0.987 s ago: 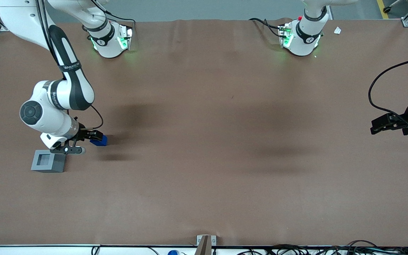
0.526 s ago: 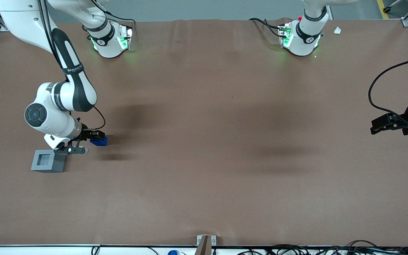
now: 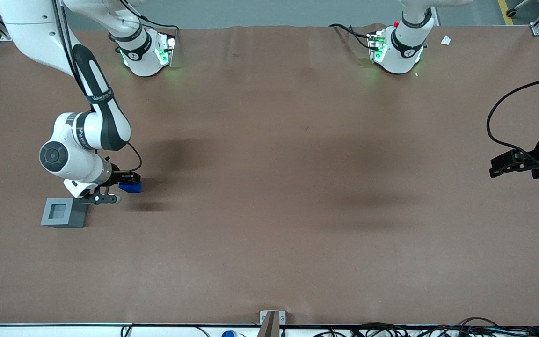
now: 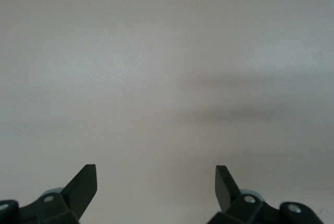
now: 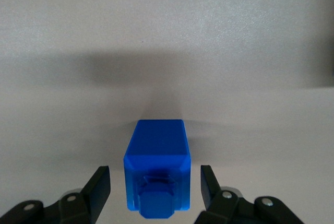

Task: Insert blue part into gray base with right arm
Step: 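Lift the blue block and carry it over the gray base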

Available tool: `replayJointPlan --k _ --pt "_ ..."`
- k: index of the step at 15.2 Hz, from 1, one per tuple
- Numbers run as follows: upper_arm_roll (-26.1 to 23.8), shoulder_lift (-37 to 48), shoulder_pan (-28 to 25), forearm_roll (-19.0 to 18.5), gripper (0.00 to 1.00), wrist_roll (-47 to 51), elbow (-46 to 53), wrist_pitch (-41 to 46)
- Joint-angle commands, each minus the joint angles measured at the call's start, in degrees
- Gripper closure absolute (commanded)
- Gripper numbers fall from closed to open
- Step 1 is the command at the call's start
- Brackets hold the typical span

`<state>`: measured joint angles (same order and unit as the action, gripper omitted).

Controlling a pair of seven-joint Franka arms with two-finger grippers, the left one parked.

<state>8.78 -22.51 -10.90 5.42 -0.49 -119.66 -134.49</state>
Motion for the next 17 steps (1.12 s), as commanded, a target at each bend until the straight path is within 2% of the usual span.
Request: replayJointPlan --k 1,5,7,11,17 --pt "-0.17 0.45 0.44 0.91 0.44 -0.56 -0.75 -0.51" --pt "-0.17 0.36 0.53 0.91 0.66 -0.65 -0.75 -0.51" --pt "-0.17 0.45 0.53 0.91 0.73 -0.65 -0.58 -0.51" --pt "0.01 0.71 1.93 0.82 0.76 -1.26 1.96 0.27" --pt "-0.08 0.63 8.17 0.91 0.77 -1.97 18.39 21.88"
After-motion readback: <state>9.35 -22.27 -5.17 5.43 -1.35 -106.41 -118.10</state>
